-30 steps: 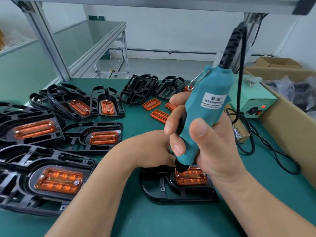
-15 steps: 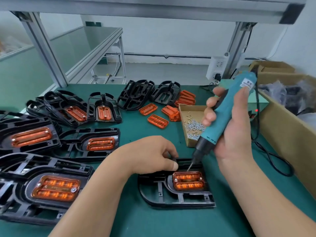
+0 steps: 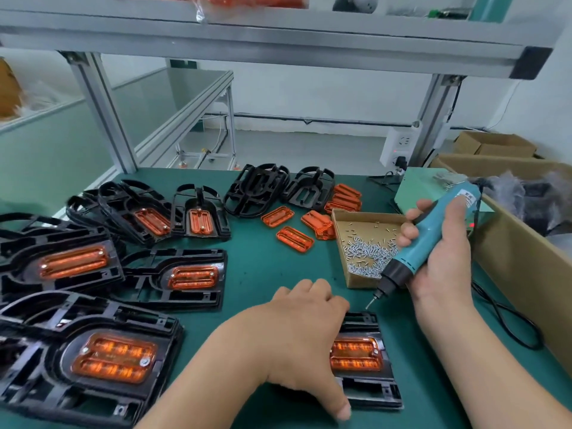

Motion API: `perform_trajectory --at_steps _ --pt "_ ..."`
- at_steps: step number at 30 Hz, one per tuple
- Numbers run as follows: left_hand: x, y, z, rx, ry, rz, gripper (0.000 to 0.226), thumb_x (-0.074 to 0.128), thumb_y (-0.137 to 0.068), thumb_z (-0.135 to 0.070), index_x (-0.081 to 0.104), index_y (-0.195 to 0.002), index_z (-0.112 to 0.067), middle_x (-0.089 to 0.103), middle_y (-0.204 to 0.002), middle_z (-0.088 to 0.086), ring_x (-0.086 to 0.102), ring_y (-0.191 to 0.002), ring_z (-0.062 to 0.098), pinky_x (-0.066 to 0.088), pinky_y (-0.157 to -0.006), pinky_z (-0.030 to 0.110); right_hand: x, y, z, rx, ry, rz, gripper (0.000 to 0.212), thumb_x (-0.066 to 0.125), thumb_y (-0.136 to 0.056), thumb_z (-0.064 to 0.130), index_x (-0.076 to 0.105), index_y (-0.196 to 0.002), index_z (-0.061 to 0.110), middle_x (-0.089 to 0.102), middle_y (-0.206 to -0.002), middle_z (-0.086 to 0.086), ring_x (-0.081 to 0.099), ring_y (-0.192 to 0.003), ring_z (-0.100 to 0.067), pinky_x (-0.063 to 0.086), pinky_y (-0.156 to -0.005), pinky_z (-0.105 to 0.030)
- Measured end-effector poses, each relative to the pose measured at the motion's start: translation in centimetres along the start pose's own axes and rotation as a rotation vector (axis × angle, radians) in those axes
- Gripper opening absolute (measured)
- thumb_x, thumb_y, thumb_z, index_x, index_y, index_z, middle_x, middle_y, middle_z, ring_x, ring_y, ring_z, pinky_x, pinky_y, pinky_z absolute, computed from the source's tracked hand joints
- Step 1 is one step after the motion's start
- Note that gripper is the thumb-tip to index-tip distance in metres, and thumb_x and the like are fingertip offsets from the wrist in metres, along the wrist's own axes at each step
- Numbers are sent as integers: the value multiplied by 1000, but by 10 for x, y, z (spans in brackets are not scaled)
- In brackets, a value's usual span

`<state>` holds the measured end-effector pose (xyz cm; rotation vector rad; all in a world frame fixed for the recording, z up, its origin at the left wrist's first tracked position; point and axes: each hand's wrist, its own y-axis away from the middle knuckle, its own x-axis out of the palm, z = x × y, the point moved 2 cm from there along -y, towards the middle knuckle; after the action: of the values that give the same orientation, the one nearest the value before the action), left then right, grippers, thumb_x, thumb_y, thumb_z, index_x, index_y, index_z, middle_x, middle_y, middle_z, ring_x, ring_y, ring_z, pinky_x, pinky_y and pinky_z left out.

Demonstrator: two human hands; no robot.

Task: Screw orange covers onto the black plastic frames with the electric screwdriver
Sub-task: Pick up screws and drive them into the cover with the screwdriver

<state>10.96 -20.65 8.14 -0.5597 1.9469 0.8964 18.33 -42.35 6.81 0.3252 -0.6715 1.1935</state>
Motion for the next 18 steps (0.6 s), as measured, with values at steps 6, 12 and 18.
perform_trajectory --at_steps 6,12,18 --pt "-5 5 -5 0 -48 -68 80 77 -77 -60 43 -139 -23 33 -109 -8 33 -104 19 36 -78 35 -2 -4 1 -13 -7 -24 47 54 -104 60 60 -111 15 64 -86 -2 52 -62 -10 48 -54 -21" --pt "-24 19 8 -102 -109 -199 74 75 -75 -54 40 -135 -27 34 -109 -7 34 -103 18 35 -87 35 -7 -8 7 -67 -63 -121 42 53 -106 57 62 -105 16 65 -85 0 52 -62 -11 48 -58 -22" --pt "-52 42 48 -313 -23 -347 104 73 -68 -47 8 -149 -43 32 -122 -6 35 -118 18 43 -94 37 -6 -9 7 -63 -61 -157 41 50 -107 56 59 -105 16 64 -82 1 53 -62 -11 49 -59 -22"
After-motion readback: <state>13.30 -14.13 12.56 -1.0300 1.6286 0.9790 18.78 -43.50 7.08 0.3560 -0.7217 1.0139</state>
